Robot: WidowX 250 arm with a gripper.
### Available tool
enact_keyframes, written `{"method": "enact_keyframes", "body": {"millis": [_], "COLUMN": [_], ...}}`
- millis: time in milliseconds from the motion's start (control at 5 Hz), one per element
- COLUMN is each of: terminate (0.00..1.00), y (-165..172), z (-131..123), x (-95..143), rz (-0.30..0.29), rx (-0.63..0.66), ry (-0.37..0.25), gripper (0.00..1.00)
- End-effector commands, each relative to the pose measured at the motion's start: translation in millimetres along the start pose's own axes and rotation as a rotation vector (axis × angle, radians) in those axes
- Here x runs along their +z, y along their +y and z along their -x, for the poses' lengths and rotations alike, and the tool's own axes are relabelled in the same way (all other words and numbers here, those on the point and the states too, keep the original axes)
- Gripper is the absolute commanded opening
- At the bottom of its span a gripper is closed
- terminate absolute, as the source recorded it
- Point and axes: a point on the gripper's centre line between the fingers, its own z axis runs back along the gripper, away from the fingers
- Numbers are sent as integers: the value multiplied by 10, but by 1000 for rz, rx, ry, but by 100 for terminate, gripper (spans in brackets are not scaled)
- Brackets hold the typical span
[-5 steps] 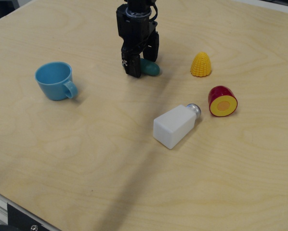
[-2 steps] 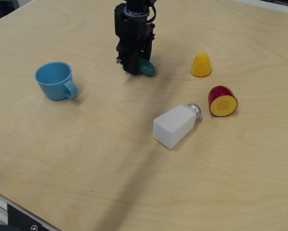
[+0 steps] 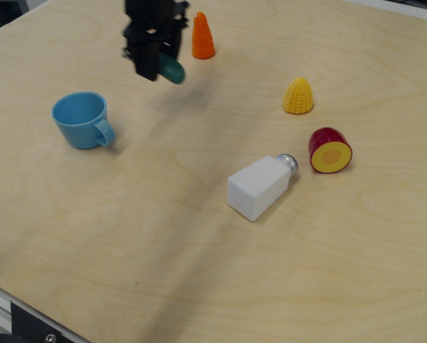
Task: Put cucumber in cup
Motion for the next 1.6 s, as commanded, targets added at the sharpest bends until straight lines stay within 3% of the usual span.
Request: {"method": "enact_keyframes", "body": {"millis": [0,200,400,600,1000,1400], "terminate": [0,0,0,0,0,0], "y": [438,576,647,693,614,574], "z": [-392,-398,-434,-567,-581,-570], "x": [449,371,259,191,59,-46], "rz": [25,21,-15,-22,-40,-28], "rx": [14,-56,-56,-30,-33,-16], "ry": [-77,-102,-178,-196,-228,-219], "gripper": [0,0,0,0,0,0]}}
